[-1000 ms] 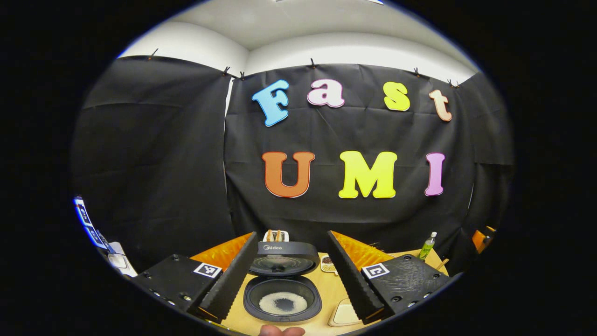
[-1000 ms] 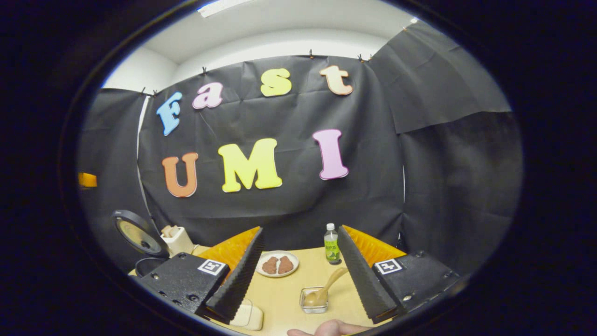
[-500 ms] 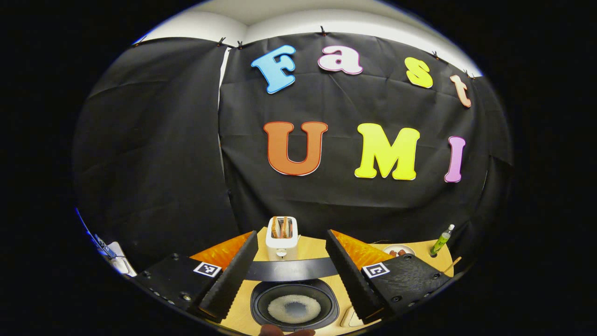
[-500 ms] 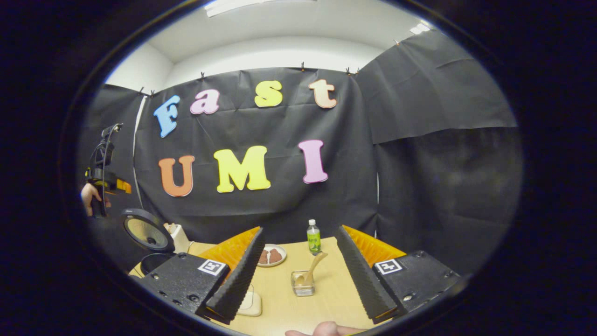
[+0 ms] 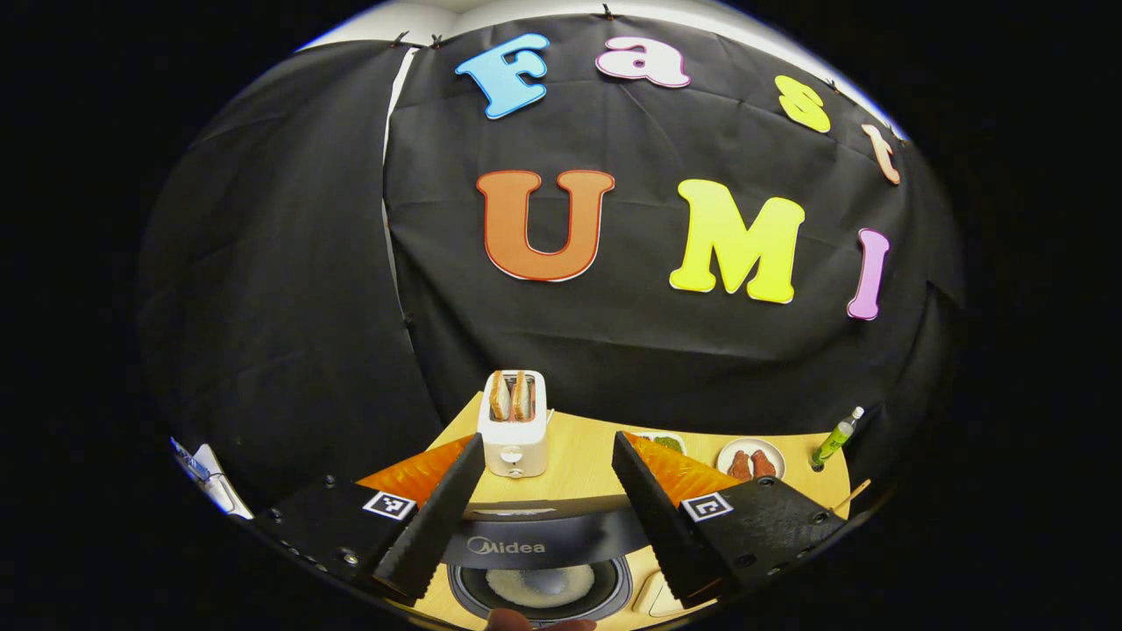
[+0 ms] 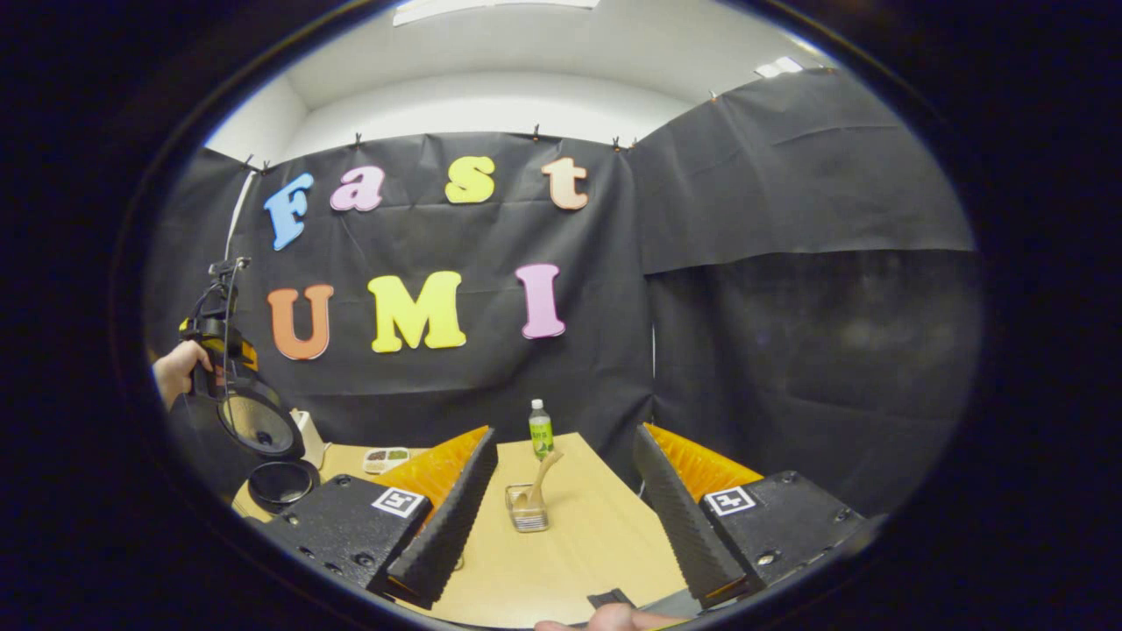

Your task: Close the left gripper, press the button to open the rice cooker; take a wooden spoon from the chopstick holder with the right hand, scoop a spoonful of rice and pour it into the rice cooker, then put the wooden spoon back into the chopstick holder.

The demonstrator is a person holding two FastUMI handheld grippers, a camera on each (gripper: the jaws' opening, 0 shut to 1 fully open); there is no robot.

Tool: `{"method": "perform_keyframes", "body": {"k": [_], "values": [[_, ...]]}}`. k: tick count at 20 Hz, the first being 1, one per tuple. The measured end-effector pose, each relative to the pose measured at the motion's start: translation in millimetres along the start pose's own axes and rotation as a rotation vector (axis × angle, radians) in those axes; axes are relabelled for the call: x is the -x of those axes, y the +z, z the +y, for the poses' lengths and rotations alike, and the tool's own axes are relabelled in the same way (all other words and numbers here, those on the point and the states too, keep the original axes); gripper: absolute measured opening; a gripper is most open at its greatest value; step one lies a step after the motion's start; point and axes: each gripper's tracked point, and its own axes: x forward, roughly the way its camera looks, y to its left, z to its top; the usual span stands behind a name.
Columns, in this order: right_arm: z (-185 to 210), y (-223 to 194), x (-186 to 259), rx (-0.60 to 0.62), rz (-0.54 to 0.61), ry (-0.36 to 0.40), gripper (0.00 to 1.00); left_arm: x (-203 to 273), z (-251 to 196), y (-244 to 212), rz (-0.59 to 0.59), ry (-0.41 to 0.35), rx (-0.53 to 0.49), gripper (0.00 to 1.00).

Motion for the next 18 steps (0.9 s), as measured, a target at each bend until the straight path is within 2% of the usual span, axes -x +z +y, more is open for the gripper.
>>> {"method": "perform_keyframes", "body": {"k": [3, 9, 10, 11, 12, 13, 15, 18], "values": [[2, 0, 1, 0.003, 0.003, 0.001, 1.0, -2, 2, -20, 0.065, 0.006, 0.019, 0.95], [19, -2, -12, 0.015, 0.004, 0.059, 1.0, 7, 8, -37, 0.093, 0.015, 0.035, 0.95], [25, -8, -16, 0.018, 0.019, 0.075, 1.0, 11, 7, -41, 0.099, 0.009, 0.04, 1.0], [30, -11, -20, 0.023, 0.032, 0.086, 1.0, 15, 7, -48, 0.108, 0.006, 0.044, 0.95], [34, -12, -25, 0.031, 0.036, 0.1, 1.0, 19, 6, -58, 0.126, -0.003, 0.06, 1.0], [41, -10, -29, 0.029, 0.027, 0.116, 1.0, 23, 4, -69, 0.155, -0.013, 0.085, 0.95], [55, -11, -38, 0.013, 0.029, 0.155, 1.0, 30, 3, -94, 0.221, -0.023, 0.13, 0.95], [71, -16, -49, 0.011, 0.032, 0.208, 1.0, 34, 8, -132, 0.277, 0.0, 0.115, 0.95]]}}
